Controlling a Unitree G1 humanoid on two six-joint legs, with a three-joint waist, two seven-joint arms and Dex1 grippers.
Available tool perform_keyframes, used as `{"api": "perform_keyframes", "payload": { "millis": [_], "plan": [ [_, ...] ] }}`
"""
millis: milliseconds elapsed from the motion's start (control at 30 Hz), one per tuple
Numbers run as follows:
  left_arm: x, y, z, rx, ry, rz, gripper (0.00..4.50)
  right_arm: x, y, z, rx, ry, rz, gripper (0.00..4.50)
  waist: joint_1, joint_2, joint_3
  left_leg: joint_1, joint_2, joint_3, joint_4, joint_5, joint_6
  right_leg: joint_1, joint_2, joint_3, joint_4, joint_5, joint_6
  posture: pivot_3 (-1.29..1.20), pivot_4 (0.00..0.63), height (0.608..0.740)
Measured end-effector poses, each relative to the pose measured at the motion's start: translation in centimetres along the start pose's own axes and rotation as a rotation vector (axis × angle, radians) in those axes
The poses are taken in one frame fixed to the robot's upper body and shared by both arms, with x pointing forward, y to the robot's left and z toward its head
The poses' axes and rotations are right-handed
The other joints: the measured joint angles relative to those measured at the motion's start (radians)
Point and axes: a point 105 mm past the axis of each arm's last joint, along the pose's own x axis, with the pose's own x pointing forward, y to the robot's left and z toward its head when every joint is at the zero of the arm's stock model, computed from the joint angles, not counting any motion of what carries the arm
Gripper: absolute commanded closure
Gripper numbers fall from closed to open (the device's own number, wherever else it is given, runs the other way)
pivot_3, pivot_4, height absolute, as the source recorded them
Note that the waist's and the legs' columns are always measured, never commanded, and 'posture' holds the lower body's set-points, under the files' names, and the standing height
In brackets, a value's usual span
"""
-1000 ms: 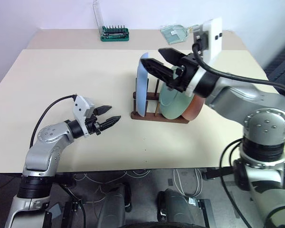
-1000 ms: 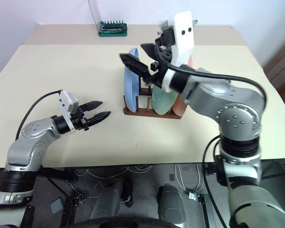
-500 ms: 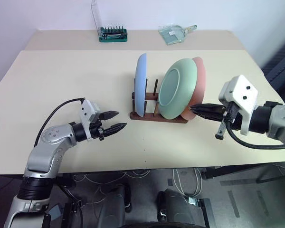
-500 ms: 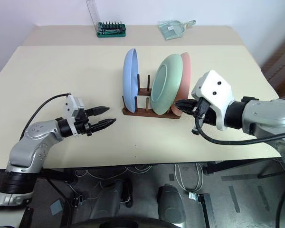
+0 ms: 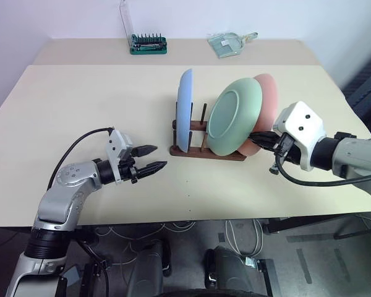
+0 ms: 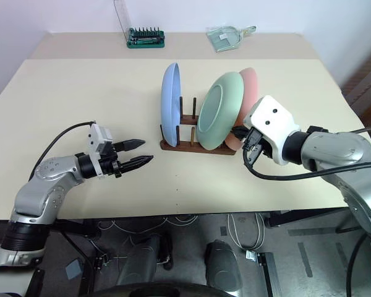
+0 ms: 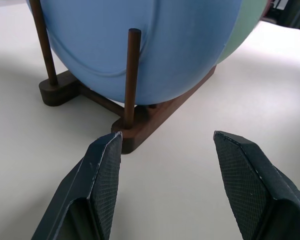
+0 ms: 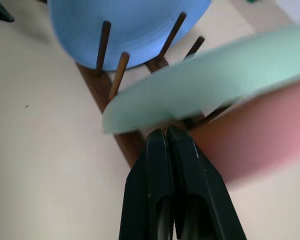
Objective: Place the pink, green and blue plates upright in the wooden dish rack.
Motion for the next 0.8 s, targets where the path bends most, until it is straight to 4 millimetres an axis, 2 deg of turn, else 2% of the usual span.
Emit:
{"api": "perform_keyframes", "payload": {
  "millis": [300, 533, 633, 800],
  "plan": [
    [-0.1, 0.0, -0.3, -0.008, 0.003, 0.010, 1.50, 1.7, 1.0, 3.5, -0.042, -0.155, 0.054, 4.46, 0.001, 0.000, 0.000, 0.000, 0.000, 0.000, 0.000, 0.000, 0.000, 0.000, 0.000, -0.001, 0.000, 0.000, 0.000, 0.00, 0.150, 0.736],
    [0.0, 0.0, -0.3, -0.009, 0.001, 0.018, 1.50, 2.1, 1.7, 4.1, -0.047, -0.183, 0.087, 4.46, 0.001, 0.000, 0.000, 0.000, 0.000, 0.000, 0.000, 0.000, 0.000, 0.000, 0.001, -0.001, 0.001, 0.000, 0.000, 0.00, 0.150, 0.736],
    [0.0, 0.1, -0.2, -0.009, 0.001, 0.020, 1.50, 1.6, 1.3, 4.1, -0.057, -0.175, 0.080, 4.46, 0.001, 0.000, 0.000, 0.000, 0.000, 0.000, 0.000, 0.000, 0.000, 0.001, 0.001, -0.001, 0.001, 0.000, 0.000, 0.00, 0.150, 0.736],
    [0.0, 0.1, -0.2, -0.008, 0.001, 0.019, 1.50, -1.1, -1.0, 4.7, -0.085, -0.178, -0.006, 4.46, 0.004, 0.000, 0.000, 0.000, -0.001, 0.000, 0.000, 0.000, 0.000, 0.001, 0.001, -0.001, 0.000, 0.000, 0.000, 0.00, 0.150, 0.736]
  ]
}}
